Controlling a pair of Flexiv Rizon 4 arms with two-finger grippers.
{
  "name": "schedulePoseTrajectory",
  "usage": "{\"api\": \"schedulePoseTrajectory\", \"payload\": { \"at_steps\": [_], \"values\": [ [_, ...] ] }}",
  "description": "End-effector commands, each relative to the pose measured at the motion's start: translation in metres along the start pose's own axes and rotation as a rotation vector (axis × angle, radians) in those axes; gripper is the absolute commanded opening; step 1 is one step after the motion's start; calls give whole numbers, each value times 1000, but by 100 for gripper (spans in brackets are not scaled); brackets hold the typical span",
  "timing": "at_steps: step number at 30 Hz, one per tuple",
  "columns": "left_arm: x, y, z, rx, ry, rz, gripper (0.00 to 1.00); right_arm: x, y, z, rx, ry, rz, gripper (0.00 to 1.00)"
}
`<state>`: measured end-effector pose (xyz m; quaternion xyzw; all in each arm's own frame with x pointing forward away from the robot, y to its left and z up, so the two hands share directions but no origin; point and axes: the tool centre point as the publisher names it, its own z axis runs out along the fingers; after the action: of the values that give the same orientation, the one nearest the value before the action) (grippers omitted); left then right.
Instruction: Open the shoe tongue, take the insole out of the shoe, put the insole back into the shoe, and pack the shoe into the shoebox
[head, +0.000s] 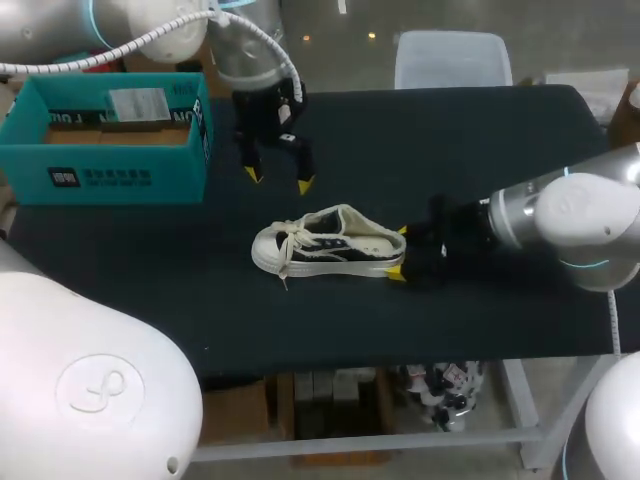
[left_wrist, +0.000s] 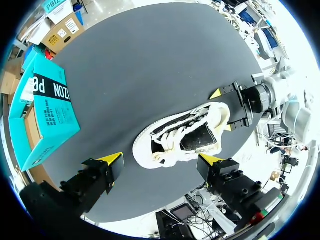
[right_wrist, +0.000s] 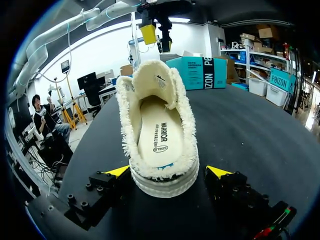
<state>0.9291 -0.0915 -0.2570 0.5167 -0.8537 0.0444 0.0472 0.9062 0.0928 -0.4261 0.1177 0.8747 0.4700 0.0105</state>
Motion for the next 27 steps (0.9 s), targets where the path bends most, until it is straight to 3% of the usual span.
{"api": "schedulePoseTrajectory", "payload": {
  "at_steps": [1,2,3,4,5,8,24,26,27],
  "values": [
    [5,-2,1,-5,-5,-6,100,-4,-1,6,-4,12,-1,100],
    [7,-3,2,-8,-6,-7,100,-4,-1,7,-5,13,-1,100],
    [9,-3,2,-10,-6,-8,100,-4,-1,8,-6,14,-1,84],
    [10,-3,2,-12,-6,-9,100,-3,-1,9,-6,14,-1,20],
    [12,-3,2,-17,0,-9,100,-3,-2,10,-7,15,0,0],
    [19,0,0,-35,7,39,100,-2,-4,11,-10,12,11,0],
    [19,0,0,-35,7,39,100,-2,-6,10,-16,15,16,0],
    [31,-1,4,15,-65,-101,100,-2,-6,10,-16,15,16,0],
    [37,-2,4,18,-51,-158,100,-2,-6,10,-16,15,16,0]
  ]
}}
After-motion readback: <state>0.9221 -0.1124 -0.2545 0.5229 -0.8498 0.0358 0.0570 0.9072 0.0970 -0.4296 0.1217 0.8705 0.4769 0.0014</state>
